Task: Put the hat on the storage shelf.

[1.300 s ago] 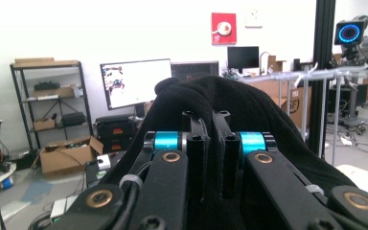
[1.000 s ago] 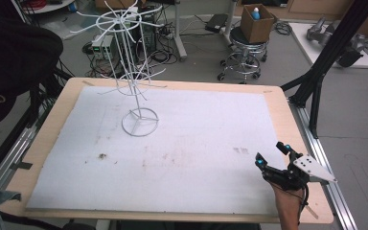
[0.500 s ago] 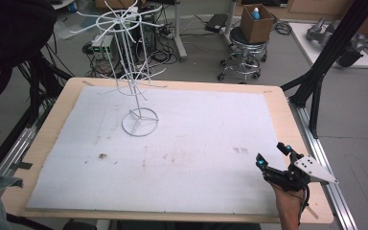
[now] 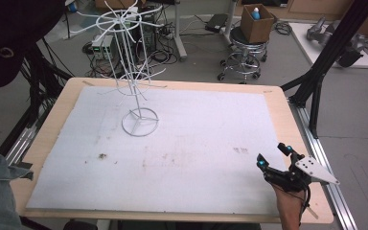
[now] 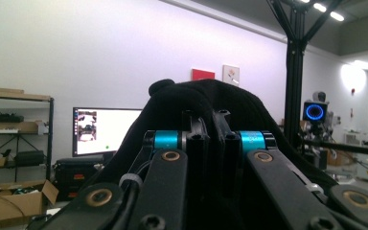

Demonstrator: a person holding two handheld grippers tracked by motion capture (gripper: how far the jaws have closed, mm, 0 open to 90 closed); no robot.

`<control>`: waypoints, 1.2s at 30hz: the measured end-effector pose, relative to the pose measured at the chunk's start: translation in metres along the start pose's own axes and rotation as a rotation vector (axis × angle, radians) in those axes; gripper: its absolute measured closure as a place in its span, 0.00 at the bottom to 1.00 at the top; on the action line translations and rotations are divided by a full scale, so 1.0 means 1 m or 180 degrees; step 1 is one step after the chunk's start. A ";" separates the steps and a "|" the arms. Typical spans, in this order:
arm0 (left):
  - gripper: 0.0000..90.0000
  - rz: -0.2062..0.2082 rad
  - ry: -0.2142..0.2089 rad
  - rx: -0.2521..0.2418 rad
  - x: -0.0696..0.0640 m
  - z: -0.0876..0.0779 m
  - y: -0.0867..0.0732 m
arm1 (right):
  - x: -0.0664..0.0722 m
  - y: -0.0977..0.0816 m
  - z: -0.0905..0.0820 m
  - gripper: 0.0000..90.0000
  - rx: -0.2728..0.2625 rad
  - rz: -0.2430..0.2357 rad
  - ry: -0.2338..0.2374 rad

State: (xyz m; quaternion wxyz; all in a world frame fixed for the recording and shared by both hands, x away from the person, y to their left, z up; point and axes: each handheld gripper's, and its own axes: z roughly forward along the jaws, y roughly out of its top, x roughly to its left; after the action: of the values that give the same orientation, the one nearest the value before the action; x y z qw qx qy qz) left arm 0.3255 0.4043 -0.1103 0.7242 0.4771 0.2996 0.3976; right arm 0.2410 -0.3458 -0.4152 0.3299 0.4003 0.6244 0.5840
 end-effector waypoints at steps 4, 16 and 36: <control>0.95 -0.0020 -0.0024 -0.0011 -0.003 0.010 -0.003 | 0.000 0.000 0.000 0.12 0.0001 -0.0005 0.0000; 0.95 -0.0029 -0.0136 0.0134 -0.014 0.028 -0.019 | 0.000 0.000 0.000 0.12 0.0030 -0.0015 0.0002; 0.95 0.0055 -0.0245 0.0441 -0.027 0.022 -0.047 | 0.001 -0.001 0.003 0.12 0.0073 -0.0005 0.0012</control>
State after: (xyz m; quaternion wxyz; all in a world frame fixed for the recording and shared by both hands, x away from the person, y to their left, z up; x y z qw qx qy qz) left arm 0.3434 0.3604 -0.1446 0.6970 0.5436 0.2941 0.3635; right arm 0.2433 -0.3436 -0.4163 0.3246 0.4025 0.6319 0.5774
